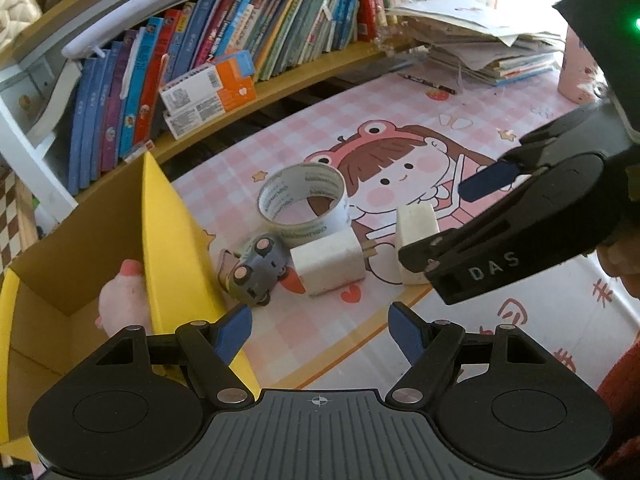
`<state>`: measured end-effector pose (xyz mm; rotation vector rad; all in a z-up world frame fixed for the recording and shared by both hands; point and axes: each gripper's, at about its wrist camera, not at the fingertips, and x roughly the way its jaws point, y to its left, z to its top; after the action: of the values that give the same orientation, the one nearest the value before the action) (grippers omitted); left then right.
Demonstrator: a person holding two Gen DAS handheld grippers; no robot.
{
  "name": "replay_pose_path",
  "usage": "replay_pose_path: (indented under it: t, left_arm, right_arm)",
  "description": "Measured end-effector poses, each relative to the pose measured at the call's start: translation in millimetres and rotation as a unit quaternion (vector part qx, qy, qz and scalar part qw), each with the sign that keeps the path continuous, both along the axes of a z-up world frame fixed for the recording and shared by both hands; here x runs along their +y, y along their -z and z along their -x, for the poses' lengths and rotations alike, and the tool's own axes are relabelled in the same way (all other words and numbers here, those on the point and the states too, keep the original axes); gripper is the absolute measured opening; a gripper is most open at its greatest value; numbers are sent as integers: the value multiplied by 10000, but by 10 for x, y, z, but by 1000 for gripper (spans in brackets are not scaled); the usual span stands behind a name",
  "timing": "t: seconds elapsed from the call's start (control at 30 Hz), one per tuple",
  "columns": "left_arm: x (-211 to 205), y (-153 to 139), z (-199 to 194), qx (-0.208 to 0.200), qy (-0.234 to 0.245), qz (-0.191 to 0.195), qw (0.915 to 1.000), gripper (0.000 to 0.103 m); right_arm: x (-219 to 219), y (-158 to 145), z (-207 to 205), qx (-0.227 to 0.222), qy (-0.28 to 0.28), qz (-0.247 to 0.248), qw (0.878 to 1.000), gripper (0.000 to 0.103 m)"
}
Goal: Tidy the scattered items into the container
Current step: 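Close the right tool on the white foam block, then close the left tool on the white charger plug while the right tool holds the foam block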
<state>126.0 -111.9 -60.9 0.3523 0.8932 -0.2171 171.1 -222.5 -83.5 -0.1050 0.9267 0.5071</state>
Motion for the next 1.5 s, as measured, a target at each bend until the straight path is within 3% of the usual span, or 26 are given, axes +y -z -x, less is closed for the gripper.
replay_pose_path:
  t: [0.37,0.47,0.8,1.5]
  left_arm:
    - [-44,70,-99,-75,110,-247,9996,77]
    - [-59,85,-117,-102,152,-308,9994,77]
    - [-100,109,-224,-107,201,-176,9996,77]
    - [-234,190,-398,-145,323,-23,9994,75]
  right_arm:
    - [67,85,-139,165,-15,-56,9998,70]
    - [54,102,-156,206,-26,-88,9997,57]
    - [-68,92,-166,188,103,-157,9996,38]
    - [-279,106,-151,130,447,46,9989,37]
